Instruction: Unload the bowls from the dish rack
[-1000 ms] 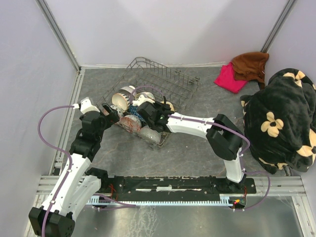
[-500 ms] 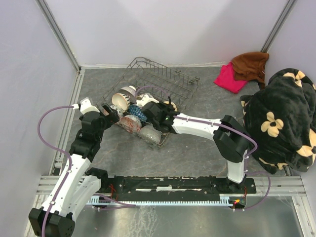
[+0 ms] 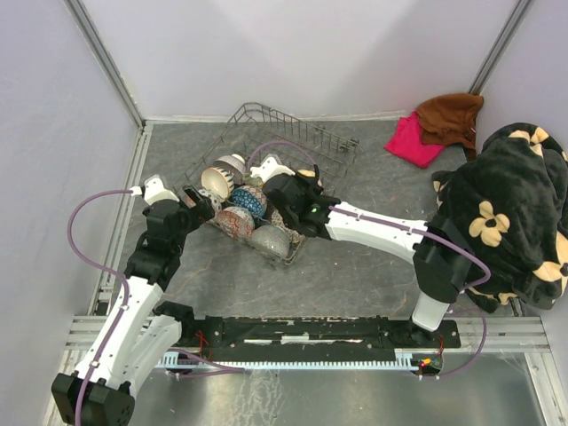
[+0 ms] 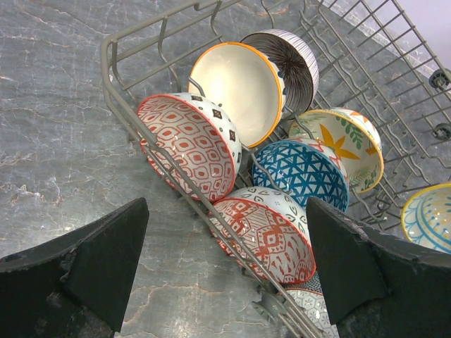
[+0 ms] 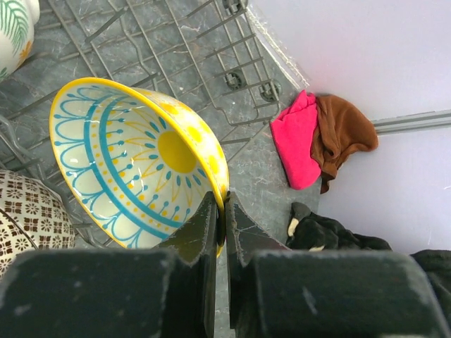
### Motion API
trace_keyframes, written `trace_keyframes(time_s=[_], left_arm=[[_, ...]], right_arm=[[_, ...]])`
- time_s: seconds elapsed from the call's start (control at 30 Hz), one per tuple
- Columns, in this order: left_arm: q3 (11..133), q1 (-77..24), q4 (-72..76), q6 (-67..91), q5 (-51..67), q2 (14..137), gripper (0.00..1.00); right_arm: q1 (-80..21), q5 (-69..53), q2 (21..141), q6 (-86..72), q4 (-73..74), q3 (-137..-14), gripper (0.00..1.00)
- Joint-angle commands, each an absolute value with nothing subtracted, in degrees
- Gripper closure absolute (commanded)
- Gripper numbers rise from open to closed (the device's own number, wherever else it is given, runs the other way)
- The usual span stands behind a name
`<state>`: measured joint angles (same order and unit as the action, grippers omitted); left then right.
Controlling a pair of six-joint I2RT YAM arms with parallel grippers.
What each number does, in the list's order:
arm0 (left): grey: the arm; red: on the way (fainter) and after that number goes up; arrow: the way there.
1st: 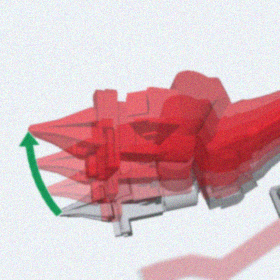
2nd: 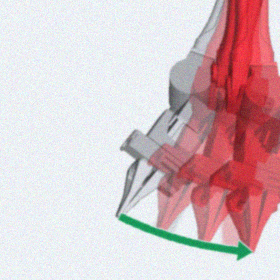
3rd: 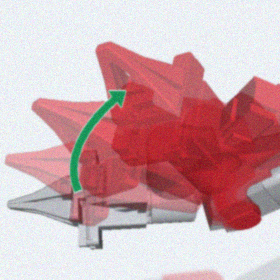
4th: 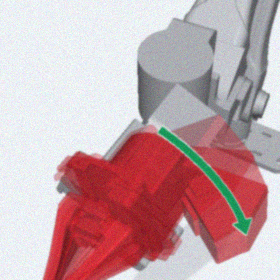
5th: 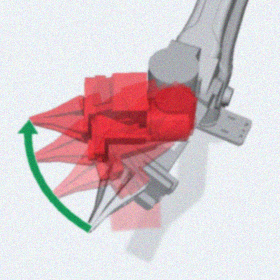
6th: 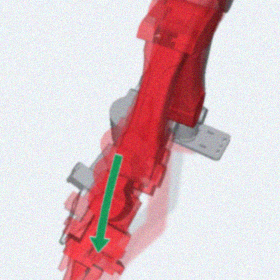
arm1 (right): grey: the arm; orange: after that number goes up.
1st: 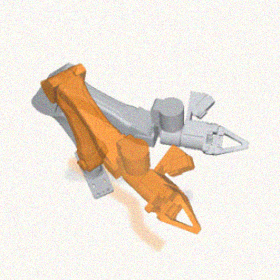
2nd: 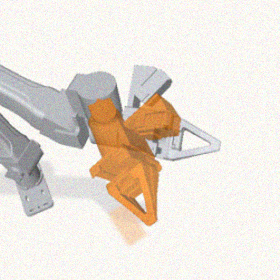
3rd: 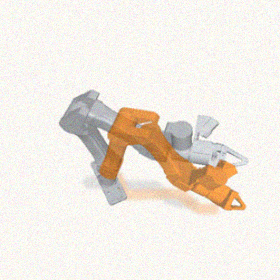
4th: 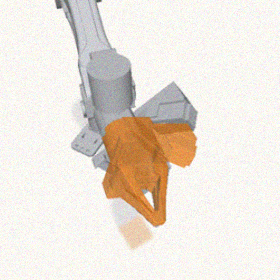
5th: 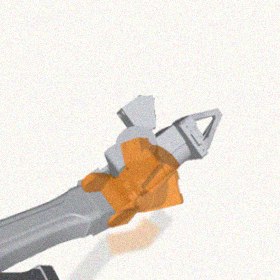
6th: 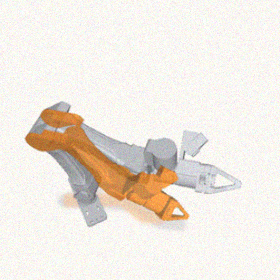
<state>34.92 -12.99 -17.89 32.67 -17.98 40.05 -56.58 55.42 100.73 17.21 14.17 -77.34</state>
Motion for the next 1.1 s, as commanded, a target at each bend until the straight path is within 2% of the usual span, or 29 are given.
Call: trace_keyframes(time_s=[0.0, 0.2, 0.47, 0.77, 1.07], left_arm=[[38.5, -13.25, -16.78, 32.98, -18.83, 40.83, 0.01], [41.34, -13.23, -17.37, 32.72, -18.38, 42.04, 0.01], [43.75, -13.19, -18.34, 32.51, -17.59, 42.36, 0.01], [43.78, -13.18, -18.3, 32.94, -15.89, 42.45, 0.01], [43.09, -13.19, -17.67, 33.26, -14.7, 42.97, 0.01]], right_arm=[[-55.64, 58.3, 95.66, 16.93, 11.56, -81.63, 0.99], [-48.92, 54.61, 91.95, 11.68, 17.33, -85.94, 0.99], [-29.08, 43.56, 89.23, -2.38, 33.13, -93.56, 0.99], [-7.41, 20.39, 92.84, -13.99, 41.44, -96.89, 0.99], [-0.97, 9.77, 101.25, -18.34, 38.91, -95.79, 0.99]])
